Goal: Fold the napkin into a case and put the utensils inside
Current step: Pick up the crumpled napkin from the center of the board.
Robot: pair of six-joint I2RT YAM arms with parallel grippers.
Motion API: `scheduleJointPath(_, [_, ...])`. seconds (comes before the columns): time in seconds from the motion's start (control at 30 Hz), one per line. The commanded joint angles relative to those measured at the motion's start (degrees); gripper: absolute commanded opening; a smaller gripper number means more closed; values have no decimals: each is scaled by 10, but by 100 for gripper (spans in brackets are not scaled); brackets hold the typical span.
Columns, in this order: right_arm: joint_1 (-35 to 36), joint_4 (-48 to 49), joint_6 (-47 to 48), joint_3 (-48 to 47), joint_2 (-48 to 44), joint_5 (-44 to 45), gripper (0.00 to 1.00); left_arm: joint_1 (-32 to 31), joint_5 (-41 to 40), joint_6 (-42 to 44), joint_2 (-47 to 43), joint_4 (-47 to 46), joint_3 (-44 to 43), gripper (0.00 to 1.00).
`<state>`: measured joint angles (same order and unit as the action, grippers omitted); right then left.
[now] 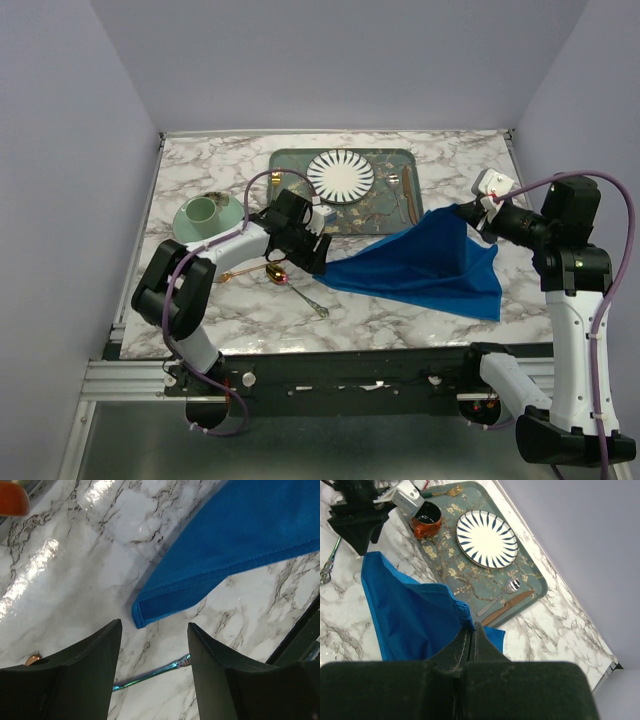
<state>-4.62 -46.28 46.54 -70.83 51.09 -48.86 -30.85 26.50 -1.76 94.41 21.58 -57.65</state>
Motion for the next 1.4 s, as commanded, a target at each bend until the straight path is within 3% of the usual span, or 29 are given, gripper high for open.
scheduleJointPath(0.0, [-3, 12, -20, -12, -5, 5, 1, 6, 48, -2, 32, -24, -20, 65])
scheduleJointPath(0.33, [-3, 22, -42, -32, 4, 8, 1, 13, 72, -2, 69, -35, -25, 61])
scheduleJointPath(0.43, [-3, 25, -47, -35, 6, 12, 1, 14, 85, 0, 77, -32, -28, 56])
scheduleJointPath(0.53, [-3, 35, -57, -38, 6, 20, 1, 17, 91, 3, 75, -33, -29, 48])
scheduleJointPath(0.63, [-4, 42, -66, -45, 9, 28, 1, 23, 94, -3, 63, -35, -26, 34])
scheduleJointPath(0.67, [-4, 46, -71, -47, 9, 32, 1, 26, 101, -4, 60, -35, -29, 23])
scheduleJointPath(0.73, [-4, 64, -84, -48, 8, 52, 1, 27, 101, -1, 46, -27, -40, 12])
scheduleJointPath(0.77, [-4, 75, -93, -47, 7, 65, 1, 29, 96, 5, 40, -9, -62, 5])
scheduleJointPath(0.83, [-4, 113, -112, -45, 4, 116, 1, 28, 86, 28, 24, 18, -94, 0])
scheduleJointPath(1.17, [-20, 269, -190, -101, 17, 314, 1, 25, -36, 121, -24, 252, -429, 0])
scheduleJointPath(1.37, [-28, 290, -202, -163, 33, 367, 1, -5, -143, 164, -63, 303, -530, 0])
